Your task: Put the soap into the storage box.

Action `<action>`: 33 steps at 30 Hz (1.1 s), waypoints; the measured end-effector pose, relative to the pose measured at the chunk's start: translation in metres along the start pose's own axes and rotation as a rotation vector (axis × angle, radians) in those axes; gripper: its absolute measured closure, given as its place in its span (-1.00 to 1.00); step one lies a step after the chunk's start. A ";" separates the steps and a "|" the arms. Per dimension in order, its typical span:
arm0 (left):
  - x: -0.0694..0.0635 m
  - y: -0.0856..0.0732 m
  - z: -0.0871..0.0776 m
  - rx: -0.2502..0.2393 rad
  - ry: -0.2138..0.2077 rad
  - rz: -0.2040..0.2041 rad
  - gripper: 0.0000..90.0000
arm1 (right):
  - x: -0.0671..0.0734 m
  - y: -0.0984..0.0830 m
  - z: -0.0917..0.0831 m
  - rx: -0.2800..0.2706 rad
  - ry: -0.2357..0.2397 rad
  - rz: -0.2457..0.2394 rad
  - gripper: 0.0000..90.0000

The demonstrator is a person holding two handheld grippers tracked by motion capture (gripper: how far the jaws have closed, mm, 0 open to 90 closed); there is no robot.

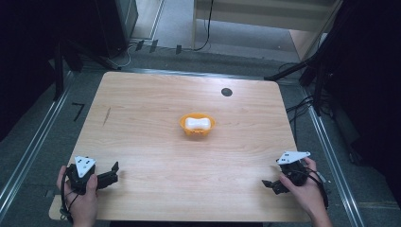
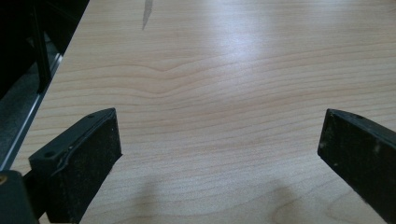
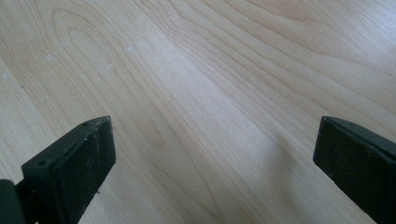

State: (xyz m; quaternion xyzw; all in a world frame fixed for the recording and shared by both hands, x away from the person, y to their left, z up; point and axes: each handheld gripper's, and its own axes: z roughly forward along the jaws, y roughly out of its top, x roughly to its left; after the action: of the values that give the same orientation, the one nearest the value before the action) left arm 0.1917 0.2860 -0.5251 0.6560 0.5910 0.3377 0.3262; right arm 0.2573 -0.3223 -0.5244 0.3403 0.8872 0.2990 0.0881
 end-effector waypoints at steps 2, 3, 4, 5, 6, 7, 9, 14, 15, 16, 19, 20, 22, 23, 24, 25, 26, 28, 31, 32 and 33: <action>0.000 0.000 0.000 0.001 0.000 0.001 -1.00 | -0.001 -0.006 -0.002 -0.012 -0.004 0.009 -1.00; 0.000 0.000 0.000 0.000 0.001 0.000 -1.00 | -0.001 -0.006 -0.002 -0.012 -0.004 0.009 -1.00; 0.000 0.000 0.000 -0.001 0.002 -0.001 -1.00 | -0.001 -0.007 -0.003 -0.016 -0.002 0.017 -1.00; 0.000 0.000 0.000 -0.001 0.001 0.000 -1.00 | -0.001 -0.009 -0.003 -0.017 -0.003 0.022 -1.00; 0.000 0.000 0.000 0.000 0.001 0.000 -1.00 | -0.001 -0.012 -0.004 -0.023 -0.008 0.031 -1.00; 0.000 0.000 0.000 0.000 0.003 0.000 -1.00 | -0.001 -0.012 -0.004 -0.023 -0.008 0.031 -1.00; 0.000 0.000 0.000 0.000 0.002 0.001 -1.00 | -0.001 -0.016 -0.005 -0.031 -0.014 0.033 -1.00; 0.000 0.000 0.000 0.000 0.002 0.000 -1.00 | -0.001 -0.023 -0.008 -0.047 -0.026 0.056 -1.00; 0.000 0.000 0.000 0.000 0.002 0.000 -1.00 | -0.001 -0.025 -0.009 -0.054 -0.024 0.062 -1.00; 0.000 0.000 0.000 0.000 0.002 0.000 -1.00 | -0.002 -0.027 -0.009 -0.059 -0.024 0.062 -1.00; 0.000 0.000 0.000 0.000 0.002 0.000 -1.00 | -0.002 -0.032 -0.011 -0.084 -0.023 0.092 -1.00; 0.000 0.000 0.000 0.000 0.002 0.000 -1.00 | -0.002 -0.034 -0.012 -0.094 -0.022 0.098 -1.00; 0.000 0.000 0.000 -0.001 0.003 0.000 -1.00 | -0.003 -0.038 -0.013 -0.107 -0.026 0.113 -1.00; 0.000 0.000 0.000 -0.001 0.003 0.000 -1.00 | -0.003 -0.040 -0.014 -0.114 -0.030 0.119 -1.00; 0.000 0.000 0.000 -0.001 0.003 0.000 -1.00 | -0.003 -0.042 -0.014 -0.118 -0.032 0.126 -1.00; 0.000 0.000 0.000 -0.001 0.003 0.000 -1.00 | -0.003 -0.044 -0.015 -0.124 -0.034 0.135 -1.00; 0.000 0.000 0.000 0.000 0.004 0.001 -1.00 | -0.003 -0.046 -0.015 -0.129 -0.035 0.142 -1.00; 0.000 0.000 0.000 0.000 0.004 0.001 -1.00 | -0.003 -0.053 -0.016 -0.154 -0.042 0.160 -1.00; 0.000 0.000 0.000 0.000 0.005 0.001 -1.00 | -0.004 -0.056 -0.017 -0.167 -0.047 0.176 -1.00; 0.000 0.000 0.000 0.000 0.004 0.000 -1.00 | -0.004 -0.059 -0.018 -0.176 -0.051 0.184 -1.00; 0.000 0.000 0.000 0.000 0.004 0.000 -1.00 | -0.004 -0.061 -0.018 -0.183 -0.054 0.194 -1.00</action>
State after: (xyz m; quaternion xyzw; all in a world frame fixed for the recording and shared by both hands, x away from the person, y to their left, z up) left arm 0.1916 0.2856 -0.5251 0.6553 0.5915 0.3391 0.3250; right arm 0.2201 -0.3696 -0.5460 0.4228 0.8165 0.3765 0.1132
